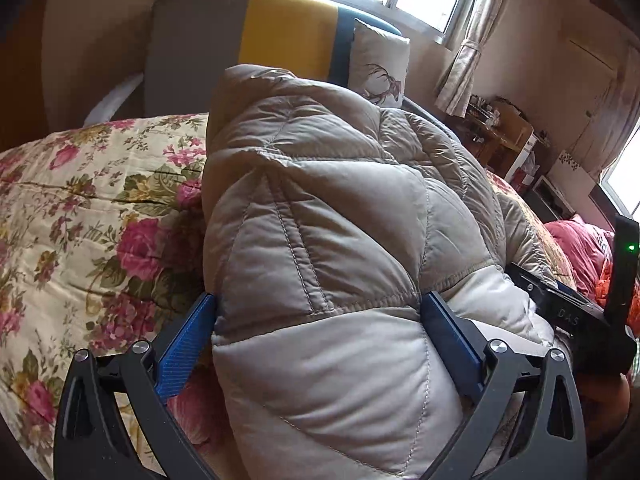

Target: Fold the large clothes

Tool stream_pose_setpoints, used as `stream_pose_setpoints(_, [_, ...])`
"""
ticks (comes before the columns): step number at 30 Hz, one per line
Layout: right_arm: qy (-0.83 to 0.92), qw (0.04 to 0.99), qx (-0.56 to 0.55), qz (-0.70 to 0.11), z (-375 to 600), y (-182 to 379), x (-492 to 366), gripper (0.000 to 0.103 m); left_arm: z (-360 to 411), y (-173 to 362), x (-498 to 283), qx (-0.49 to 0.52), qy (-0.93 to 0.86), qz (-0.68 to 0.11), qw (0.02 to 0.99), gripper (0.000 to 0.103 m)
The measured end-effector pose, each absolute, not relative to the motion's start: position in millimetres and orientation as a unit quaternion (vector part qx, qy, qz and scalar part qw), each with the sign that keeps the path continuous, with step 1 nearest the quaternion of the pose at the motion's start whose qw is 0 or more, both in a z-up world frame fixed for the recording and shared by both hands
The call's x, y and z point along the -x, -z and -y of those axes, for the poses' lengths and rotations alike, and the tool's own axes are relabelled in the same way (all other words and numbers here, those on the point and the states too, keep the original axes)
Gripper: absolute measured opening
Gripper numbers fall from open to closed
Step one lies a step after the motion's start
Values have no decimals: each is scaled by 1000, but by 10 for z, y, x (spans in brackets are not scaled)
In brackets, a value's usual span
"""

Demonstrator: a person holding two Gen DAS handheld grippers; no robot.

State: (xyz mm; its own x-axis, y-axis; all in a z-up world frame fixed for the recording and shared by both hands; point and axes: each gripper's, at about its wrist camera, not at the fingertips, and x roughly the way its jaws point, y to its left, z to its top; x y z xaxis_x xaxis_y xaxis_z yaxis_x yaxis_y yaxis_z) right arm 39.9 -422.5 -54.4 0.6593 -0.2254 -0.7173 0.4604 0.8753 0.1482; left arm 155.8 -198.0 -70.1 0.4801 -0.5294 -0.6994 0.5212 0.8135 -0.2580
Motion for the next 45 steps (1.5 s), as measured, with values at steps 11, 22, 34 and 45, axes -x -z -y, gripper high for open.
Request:
stream_pose_setpoints(11, [152, 887, -220, -376, 4427, 752, -118, 101, 1895, 618, -1424, -9, 337, -394, 855, 100])
stream_pose_setpoints(22, [84, 837, -380, -385, 4545, 665, 14, 101, 1647, 900, -1541, 113, 366, -471, 795, 100])
stream_pose_setpoints(34, [78, 865, -340, -361, 4356, 253, 207, 101, 1754, 863, -1469, 87, 367, -461, 803, 100])
stream_pose_setpoints(45, [4, 810, -431, -397, 4562, 1069, -7, 101, 1690, 795, -1526, 72, 397, -467, 787, 100])
